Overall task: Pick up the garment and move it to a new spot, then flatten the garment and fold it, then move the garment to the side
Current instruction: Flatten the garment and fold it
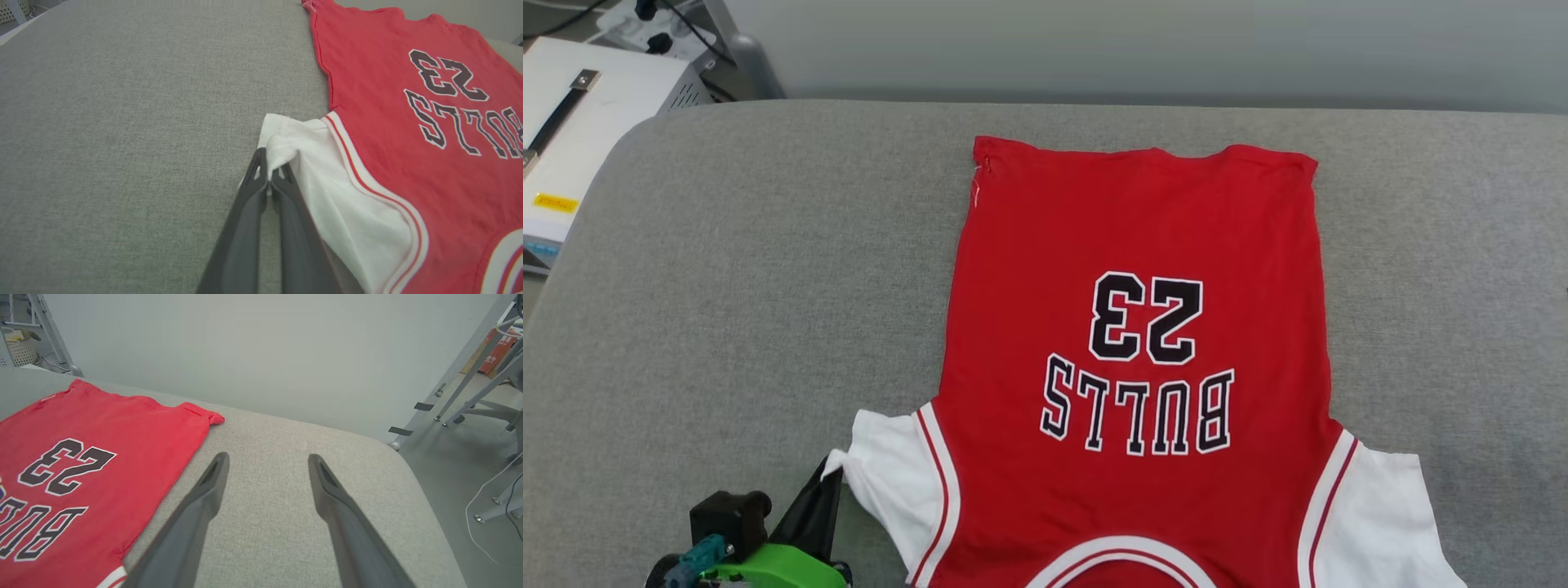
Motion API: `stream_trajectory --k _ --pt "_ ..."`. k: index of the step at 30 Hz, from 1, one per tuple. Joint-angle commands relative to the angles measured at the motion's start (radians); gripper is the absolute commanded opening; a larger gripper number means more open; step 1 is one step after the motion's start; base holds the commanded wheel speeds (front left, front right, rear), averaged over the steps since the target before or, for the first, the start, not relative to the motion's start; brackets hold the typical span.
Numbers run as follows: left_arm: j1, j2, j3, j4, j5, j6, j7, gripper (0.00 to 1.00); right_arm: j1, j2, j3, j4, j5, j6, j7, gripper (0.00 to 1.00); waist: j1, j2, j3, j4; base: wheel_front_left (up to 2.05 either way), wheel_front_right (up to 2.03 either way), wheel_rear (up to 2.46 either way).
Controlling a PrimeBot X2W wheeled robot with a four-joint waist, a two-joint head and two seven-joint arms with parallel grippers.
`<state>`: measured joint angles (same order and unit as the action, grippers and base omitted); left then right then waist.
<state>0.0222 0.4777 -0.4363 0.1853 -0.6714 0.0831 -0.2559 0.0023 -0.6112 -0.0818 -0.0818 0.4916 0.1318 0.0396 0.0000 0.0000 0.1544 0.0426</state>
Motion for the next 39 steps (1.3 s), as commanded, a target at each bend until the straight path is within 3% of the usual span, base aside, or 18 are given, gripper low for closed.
stream_trajectory --k 1,10,19,24,31,39 --pt "-0.031 -0.008 0.006 -0.015 0.014 0.003 -0.006 0.0 -0.071 -0.008 -0.016 -0.033 0.005 -0.001 0.02 1.0 0.0 0.0 0.052 0.041 0.0 0.0 0.0" --pt "-0.119 -0.055 0.004 -0.086 0.07 -0.01 -0.006 0.0 -0.512 -0.085 0.097 -0.016 0.078 -0.001 0.281 1.0 0.0 0.0 0.173 0.126 0.0 0.0 0.0" --pt "-0.175 -0.139 0.017 -0.091 0.123 -0.053 -0.006 0.0 -0.844 -0.151 0.298 0.24 0.214 -0.001 0.77 1.0 0.0 0.0 0.284 0.207 0.0 0.0 0.0" --pt "-0.198 -0.184 0.032 -0.082 0.153 -0.083 -0.006 0.0 -0.95 -0.135 0.353 0.345 0.221 -0.001 0.932 1.0 0.0 0.0 0.329 0.242 0.0 0.0 0.0" --pt "-0.224 -0.233 0.05 -0.072 0.191 -0.123 -0.006 0.0 -1.004 -0.095 0.395 0.479 0.156 -0.001 0.989 1.0 0.0 0.0 0.382 0.275 0.0 0.0 0.0" --pt "-0.241 -0.265 0.074 -0.057 0.226 -0.154 -0.006 0.0 -0.929 -0.057 0.404 0.603 0.123 -0.001 0.956 1.0 0.0 0.0 0.412 0.289 0.0 0.0 0.0"
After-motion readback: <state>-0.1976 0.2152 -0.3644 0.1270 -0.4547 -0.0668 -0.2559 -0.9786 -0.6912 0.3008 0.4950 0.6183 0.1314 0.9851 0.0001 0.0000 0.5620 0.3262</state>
